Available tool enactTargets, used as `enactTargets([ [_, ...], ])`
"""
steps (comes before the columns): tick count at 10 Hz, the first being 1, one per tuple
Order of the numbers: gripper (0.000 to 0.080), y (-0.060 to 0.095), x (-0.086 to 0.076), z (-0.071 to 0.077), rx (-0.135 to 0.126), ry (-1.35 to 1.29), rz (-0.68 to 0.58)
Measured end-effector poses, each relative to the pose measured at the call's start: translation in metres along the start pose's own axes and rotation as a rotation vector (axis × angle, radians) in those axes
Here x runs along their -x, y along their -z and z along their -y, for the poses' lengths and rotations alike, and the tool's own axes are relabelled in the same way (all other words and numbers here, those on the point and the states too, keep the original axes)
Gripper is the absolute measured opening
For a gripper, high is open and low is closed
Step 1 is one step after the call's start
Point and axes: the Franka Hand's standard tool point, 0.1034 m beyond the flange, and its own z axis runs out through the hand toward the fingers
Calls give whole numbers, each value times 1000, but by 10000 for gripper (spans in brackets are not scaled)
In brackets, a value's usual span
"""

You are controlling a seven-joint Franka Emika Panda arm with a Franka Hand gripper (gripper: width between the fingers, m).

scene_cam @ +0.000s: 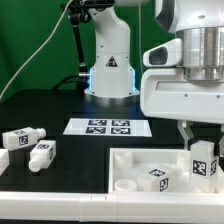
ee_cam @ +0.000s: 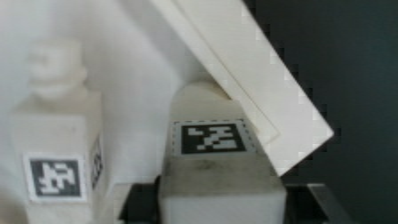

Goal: Assemble one leg

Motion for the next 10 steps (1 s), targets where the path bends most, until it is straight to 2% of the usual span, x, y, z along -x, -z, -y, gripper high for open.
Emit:
enactTargets([
  [4, 282, 0, 2, 4, 25, -406, 9],
  [7, 282, 0, 2, 3, 23, -436, 13],
  [8, 463, 0, 2, 3, 22, -398, 13],
  [9, 581, 0, 1, 3, 22, -339, 13],
  [10, 581, -1, 2, 3, 25, -231, 7],
])
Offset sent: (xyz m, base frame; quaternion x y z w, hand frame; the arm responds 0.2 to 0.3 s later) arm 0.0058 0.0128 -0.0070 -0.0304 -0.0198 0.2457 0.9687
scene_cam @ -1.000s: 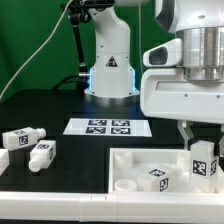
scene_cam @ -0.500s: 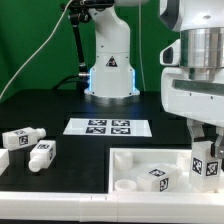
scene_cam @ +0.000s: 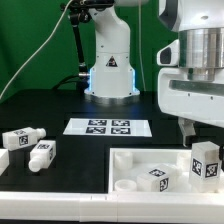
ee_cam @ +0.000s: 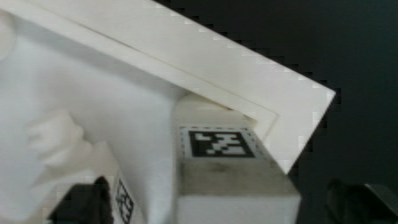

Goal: Assemble one leg

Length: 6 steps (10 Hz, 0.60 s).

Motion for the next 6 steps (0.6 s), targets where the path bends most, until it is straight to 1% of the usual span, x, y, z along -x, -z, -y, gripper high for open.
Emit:
enactTargets([
  [1, 635, -1, 1, 0, 2, 112, -1],
  [2, 646, -1, -2, -1, 3, 271, -2],
  [5, 649, -1, -3, -2, 5, 426, -4],
  [6, 649, -1, -3, -2, 10, 519, -7],
])
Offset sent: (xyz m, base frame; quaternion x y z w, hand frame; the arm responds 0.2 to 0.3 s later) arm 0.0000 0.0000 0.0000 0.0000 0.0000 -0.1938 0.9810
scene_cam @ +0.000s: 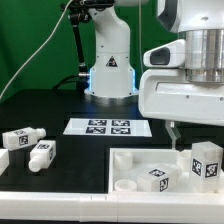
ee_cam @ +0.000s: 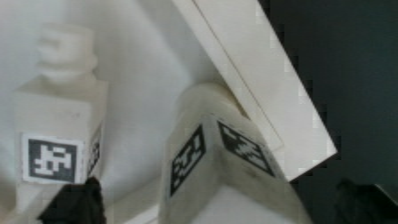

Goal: Assemble one leg

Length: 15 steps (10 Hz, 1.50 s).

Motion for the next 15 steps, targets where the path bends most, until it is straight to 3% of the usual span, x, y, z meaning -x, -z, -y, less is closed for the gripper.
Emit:
enactTargets([
  [10, 649, 4, -4, 3, 34, 652, -22],
  [12, 403, 4, -5, 3, 34, 648, -23],
  [13, 403, 4, -5, 3, 34, 648, -23],
  [14, 281, 4, -5, 3, 33, 636, -23],
  [15, 281, 4, -5, 3, 33, 614, -23],
])
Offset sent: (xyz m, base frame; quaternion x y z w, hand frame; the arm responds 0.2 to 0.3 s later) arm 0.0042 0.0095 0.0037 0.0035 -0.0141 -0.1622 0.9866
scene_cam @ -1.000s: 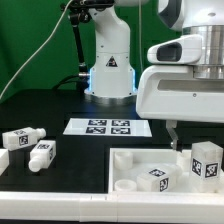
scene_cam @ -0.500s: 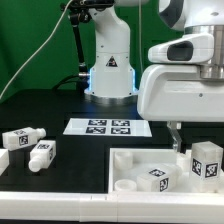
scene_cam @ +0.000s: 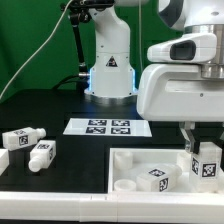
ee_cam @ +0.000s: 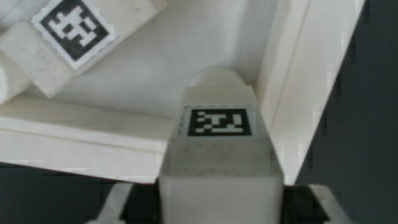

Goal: Assemble one leg

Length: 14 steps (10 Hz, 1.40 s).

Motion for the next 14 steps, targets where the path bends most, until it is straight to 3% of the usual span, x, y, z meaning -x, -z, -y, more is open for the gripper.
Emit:
enactTargets([
  [4, 281, 0, 0, -1, -3, -286, -3],
  [8, 282, 0, 2, -2, -15, -808, -32],
  [10, 282, -1, 2, 0, -3, -1119, -15],
  [11, 282, -1, 1, 0, 7, -1177, -10],
  [14, 288, -1, 2, 0, 5, -1232, 0],
])
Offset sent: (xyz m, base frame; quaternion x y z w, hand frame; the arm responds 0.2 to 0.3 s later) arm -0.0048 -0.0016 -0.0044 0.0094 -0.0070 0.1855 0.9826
